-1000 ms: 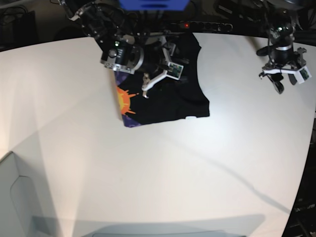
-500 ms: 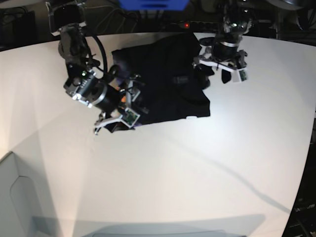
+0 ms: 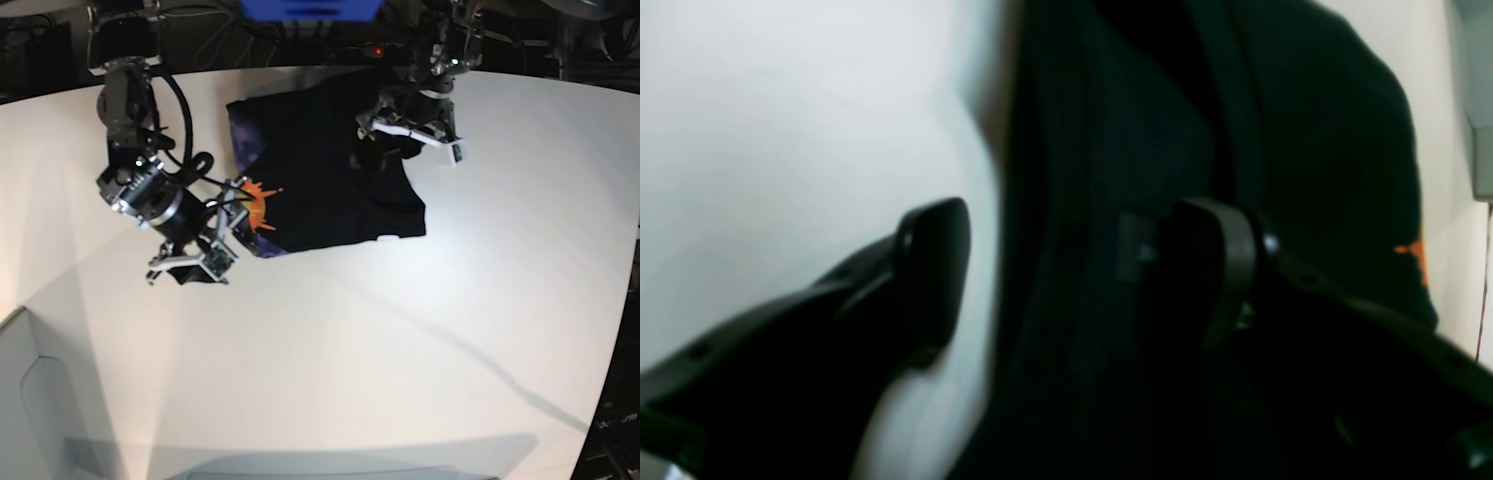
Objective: Fold the T-shirt properly
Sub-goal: 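Grasp the bundle with the left gripper and flip it over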
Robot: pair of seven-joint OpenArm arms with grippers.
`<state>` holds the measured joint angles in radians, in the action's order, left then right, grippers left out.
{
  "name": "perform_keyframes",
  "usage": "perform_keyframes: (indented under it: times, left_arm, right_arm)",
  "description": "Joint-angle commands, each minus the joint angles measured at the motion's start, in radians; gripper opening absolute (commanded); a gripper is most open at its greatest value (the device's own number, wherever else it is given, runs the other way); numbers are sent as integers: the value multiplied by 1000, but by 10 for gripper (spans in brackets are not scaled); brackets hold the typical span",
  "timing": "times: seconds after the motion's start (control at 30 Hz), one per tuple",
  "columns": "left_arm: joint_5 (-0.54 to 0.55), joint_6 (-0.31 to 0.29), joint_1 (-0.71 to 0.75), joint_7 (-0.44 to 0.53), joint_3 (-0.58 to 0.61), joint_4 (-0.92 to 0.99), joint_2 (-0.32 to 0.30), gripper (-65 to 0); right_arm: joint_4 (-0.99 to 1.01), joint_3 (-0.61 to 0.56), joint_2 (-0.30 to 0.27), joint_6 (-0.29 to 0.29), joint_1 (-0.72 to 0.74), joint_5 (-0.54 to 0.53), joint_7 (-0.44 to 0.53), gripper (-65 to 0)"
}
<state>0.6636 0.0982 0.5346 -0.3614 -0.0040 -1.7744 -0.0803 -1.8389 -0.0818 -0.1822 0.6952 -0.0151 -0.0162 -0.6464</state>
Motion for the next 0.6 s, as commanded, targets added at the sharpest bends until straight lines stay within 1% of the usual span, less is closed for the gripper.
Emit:
perform_keyframes:
  times: [0.0, 0.07, 0.1, 0.17, 0.27, 0.3, 0.37, 0.47, 0.57]
  left_arm:
    - [3, 2, -9, -15, 11, 5, 0, -211]
    - [5, 2, -21, -15, 28, 28, 0, -269]
    - [5, 2, -24, -15, 31, 37, 0, -317]
    - [5, 2, -28, -15, 32, 55, 0, -425]
    - [0, 2, -57, -17, 34, 83, 0, -611]
    - [-3, 2, -70, -29, 34, 98, -9, -650]
    - [5, 2, -121, -101, 42, 129, -42, -642]
    - [5, 2, -233, -213, 97, 173, -100, -650]
    - [-3, 1, -367, -281, 210, 201, -166, -650]
  right_arm:
    - [-15, 18, -12, 3, 11, -12, 18, -281]
    - [-15, 33, -18, 3, 14, -12, 18, -281]
    - [-15, 44, -18, 3, 16, -12, 18, -281]
    - [-15, 93, -18, 3, 17, -12, 18, -281]
    - [-15, 172, -17, 3, 19, -12, 18, -283]
    - [-15, 193, -17, 3, 19, -12, 18, -283]
    - [-15, 242, -18, 3, 19, -12, 18, -283]
    - [-18, 325, -18, 3, 16, -12, 18, -283]
    - [-23, 412, -18, 3, 13, -12, 18, -284]
